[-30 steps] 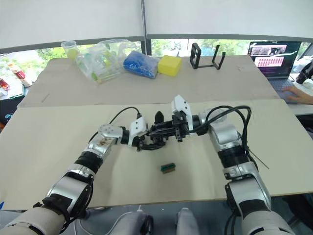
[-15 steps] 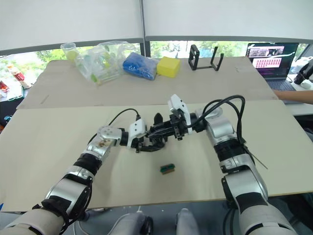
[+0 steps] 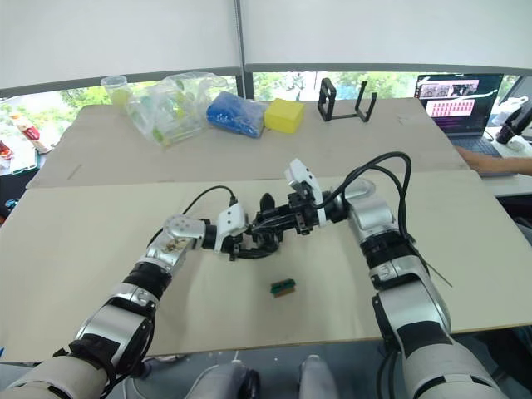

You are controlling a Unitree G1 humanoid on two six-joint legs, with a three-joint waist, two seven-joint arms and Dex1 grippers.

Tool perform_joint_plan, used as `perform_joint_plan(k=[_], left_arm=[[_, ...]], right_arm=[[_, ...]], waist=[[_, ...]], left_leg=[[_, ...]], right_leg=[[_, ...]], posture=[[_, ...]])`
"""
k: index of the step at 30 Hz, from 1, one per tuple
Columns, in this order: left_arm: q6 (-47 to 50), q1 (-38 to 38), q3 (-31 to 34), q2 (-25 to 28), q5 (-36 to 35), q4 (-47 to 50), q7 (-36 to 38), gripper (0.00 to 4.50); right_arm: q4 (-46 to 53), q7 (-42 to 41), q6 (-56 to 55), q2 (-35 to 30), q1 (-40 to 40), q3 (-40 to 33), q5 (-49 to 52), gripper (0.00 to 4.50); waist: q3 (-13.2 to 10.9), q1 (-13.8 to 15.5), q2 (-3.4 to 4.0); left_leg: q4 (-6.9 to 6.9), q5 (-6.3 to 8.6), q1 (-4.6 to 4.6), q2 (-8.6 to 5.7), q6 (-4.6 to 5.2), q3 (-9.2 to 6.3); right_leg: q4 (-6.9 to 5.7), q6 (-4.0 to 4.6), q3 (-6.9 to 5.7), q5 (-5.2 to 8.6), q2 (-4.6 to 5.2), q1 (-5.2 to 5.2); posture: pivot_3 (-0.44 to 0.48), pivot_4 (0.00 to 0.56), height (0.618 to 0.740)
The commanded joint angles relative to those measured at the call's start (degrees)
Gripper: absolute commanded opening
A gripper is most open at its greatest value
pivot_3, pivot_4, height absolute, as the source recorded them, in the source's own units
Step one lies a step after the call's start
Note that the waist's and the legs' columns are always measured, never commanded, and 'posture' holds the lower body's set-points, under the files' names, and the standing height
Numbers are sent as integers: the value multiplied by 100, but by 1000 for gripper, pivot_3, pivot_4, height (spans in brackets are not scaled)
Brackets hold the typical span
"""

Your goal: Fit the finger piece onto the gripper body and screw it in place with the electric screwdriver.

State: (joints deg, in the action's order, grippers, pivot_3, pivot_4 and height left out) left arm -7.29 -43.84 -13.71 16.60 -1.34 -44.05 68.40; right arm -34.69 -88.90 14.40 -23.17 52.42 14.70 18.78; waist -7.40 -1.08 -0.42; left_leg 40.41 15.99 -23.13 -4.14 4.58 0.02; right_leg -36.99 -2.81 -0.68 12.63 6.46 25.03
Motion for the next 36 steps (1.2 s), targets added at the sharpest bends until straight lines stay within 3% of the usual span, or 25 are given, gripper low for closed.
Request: perform_joint_plan(k=[1,6,17,21,28,32,36], left_arm=[[-63,-21,48,55,-123,287,216,2281],[-15,-35,62,6,-150,308,179,2281],[28,50,68,52,-167,434,189,2281],[86,124,73,69,-175,562,176,2281],[146,184,88,62,-185,661,139,2281],[150,201,76,50,-189,679,120,2281],[170,169,69,27,-193,671,110,2281]], right_arm=[[-273,155,-170,-85,-661,440,-673,312],[291,703,-212,27,-1041,124,-532,312],[-302,-37,290,-124,-719,551,-762,312],[-151,106,280,-95,-794,557,-764,312],[649,1094,811,-292,-1190,373,-780,312],[1129,1052,1219,-451,-1348,449,-609,312],[698,776,1160,-425,-1112,734,-789,312]], waist=[[5,1,0],[12,-12,-1],[12,17,0],[31,12,2],[43,-8,2],[46,2,2],[48,15,3]], left_leg=[[0,0,1,0,0,0],[-11,1,20,0,-2,0],[-21,2,20,-2,-3,0],[-40,3,25,-2,-4,-1],[-49,3,33,-1,-6,-1],[-48,3,34,0,-8,-1],[-50,3,33,0,-7,-1]], right_leg=[[1,0,0,0,0,0],[3,0,4,0,1,-9],[23,0,5,0,1,-9],[22,0,6,0,2,-8],[24,0,6,0,2,-10],[29,1,11,1,5,-11],[29,3,13,2,5,-10]], posture=[[0,150,740],[0,150,740],[0,150,740],[0,150,740],[0,150,740],[0,150,740],[0,150,740]])
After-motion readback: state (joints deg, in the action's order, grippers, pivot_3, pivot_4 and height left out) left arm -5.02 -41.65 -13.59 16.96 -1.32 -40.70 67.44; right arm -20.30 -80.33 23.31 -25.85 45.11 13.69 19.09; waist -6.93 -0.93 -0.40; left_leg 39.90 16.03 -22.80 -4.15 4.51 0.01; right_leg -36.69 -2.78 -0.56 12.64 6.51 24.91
